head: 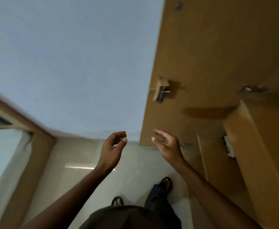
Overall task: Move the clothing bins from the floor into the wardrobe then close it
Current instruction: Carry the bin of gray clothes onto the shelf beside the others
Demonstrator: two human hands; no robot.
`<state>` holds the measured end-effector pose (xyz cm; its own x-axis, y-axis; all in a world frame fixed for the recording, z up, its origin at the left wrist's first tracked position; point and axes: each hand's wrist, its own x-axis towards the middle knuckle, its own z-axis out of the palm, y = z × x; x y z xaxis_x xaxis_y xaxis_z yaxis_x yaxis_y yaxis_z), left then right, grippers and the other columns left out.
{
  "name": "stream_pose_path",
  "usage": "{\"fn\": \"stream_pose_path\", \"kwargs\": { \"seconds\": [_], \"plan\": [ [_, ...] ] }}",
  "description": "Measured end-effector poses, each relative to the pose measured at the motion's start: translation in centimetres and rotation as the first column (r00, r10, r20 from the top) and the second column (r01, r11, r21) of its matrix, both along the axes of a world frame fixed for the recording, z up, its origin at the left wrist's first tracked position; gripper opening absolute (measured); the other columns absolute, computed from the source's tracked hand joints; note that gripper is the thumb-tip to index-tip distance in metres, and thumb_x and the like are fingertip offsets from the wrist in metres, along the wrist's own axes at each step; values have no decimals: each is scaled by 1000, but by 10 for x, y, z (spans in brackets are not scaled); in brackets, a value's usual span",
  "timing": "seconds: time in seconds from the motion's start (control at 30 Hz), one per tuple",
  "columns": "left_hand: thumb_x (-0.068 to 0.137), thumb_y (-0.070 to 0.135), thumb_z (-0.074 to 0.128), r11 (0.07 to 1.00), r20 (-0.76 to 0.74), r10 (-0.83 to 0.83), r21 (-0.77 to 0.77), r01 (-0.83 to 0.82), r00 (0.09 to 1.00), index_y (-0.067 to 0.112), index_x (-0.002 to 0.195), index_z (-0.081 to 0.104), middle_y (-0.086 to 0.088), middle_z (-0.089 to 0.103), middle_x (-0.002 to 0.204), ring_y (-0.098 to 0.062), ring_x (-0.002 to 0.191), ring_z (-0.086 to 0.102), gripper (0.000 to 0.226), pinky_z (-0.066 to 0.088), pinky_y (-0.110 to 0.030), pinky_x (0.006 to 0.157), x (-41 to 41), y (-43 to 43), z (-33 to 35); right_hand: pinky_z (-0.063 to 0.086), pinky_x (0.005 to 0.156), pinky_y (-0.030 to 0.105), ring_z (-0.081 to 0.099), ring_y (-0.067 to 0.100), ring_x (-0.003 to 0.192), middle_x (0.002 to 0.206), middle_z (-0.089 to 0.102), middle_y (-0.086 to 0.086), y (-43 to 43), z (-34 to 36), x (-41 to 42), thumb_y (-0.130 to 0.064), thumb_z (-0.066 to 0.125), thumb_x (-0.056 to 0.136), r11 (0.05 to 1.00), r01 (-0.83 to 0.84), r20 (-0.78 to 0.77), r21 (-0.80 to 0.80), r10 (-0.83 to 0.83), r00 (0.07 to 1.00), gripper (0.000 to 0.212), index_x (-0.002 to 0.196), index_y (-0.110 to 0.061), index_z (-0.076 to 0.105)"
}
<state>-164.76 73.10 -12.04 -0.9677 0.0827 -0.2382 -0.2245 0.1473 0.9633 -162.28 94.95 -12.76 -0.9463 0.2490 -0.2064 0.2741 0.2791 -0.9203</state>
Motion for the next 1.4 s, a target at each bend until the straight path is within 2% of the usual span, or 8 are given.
{"fn": "stream_pose_path", "kwargs": {
  "seconds": [0.2, 0.23, 0.33, 0.67, 0.8, 1.0, 1.17, 1.4],
  "plan": [
    [93, 17, 60, 974, 35, 221, -59, -219, 975, 25, 112, 65, 6, 70, 109, -12, 103, 65, 22, 50, -30, 92, 50, -117, -8, 54, 89, 30, 66, 4, 97, 115, 68, -14, -104, -2, -9, -31, 69, 83, 964, -265, 32, 26, 264, 964, 35, 118, -24, 66],
    [93, 18, 60, 908, 54, 416, -70, -412, 908, 25, 113, 65, 7, 70, 110, -11, 103, 64, 22, 50, -30, 93, 86, -174, -15, 54, 88, 29, 66, 3, 98, 116, 67, -14, -171, -6, -14, -31, 68, 83, 889, -456, 57, 33, 454, 889, 35, 118, -24, 66],
    [93, 17, 60, 875, 50, 480, -90, -475, 876, 23, 114, 64, 5, 69, 110, -10, 102, 64, 23, 50, -28, 92, 102, -196, -16, 52, 87, 24, 64, 3, 99, 118, 66, -13, -200, -1, -20, -30, 67, 85, 847, -530, 61, 46, 527, 848, 36, 121, -23, 64],
    [93, 18, 60, 428, 94, 903, -157, -890, 418, 21, 118, 62, 3, 67, 111, -10, 102, 63, 26, 52, -24, 85, 187, -329, -36, 49, 75, 11, 61, -2, 96, 118, 64, -12, -436, -24, -24, -31, 66, 86, 347, -937, 126, 35, 929, 349, 38, 123, -23, 62],
    [92, 18, 61, 235, 119, 969, -170, -957, 217, 21, 117, 63, 3, 67, 109, -11, 102, 63, 25, 52, -31, 90, 211, -365, -39, 52, 78, 17, 63, 0, 96, 118, 66, -9, -512, -27, -11, -31, 67, 86, 136, -990, 151, 38, 978, 140, 37, 122, -23, 64],
    [94, 19, 59, -69, 156, 984, -143, -987, -91, 19, 122, 60, 2, 65, 113, -11, 105, 60, 28, 48, -20, 85, 282, -401, -42, 49, 71, 10, 62, -4, 95, 117, 65, -11, -611, -35, 51, -30, 66, 86, -199, -979, 192, 43, 963, -187, 39, 124, -21, 63],
    [92, 18, 61, -265, 215, 934, -122, -957, -286, 19, 120, 62, 3, 68, 112, -11, 105, 63, 28, 53, -33, 94, 384, -419, -62, 56, 78, 21, 64, -3, 94, 117, 67, -11, -670, -51, 144, -30, 67, 86, -358, -934, 213, 4, 913, -349, 38, 123, -24, 63],
    [93, 15, 60, -372, 282, 870, -165, -913, -406, 20, 117, 62, 7, 66, 108, -3, 100, 61, 25, 51, -15, 81, 526, -441, -71, 53, 72, 14, 63, 1, 100, 121, 63, -10, -719, -66, 292, -30, 65, 88, -467, -884, 240, -19, 856, -458, 40, 127, -22, 59]
  ]
}}
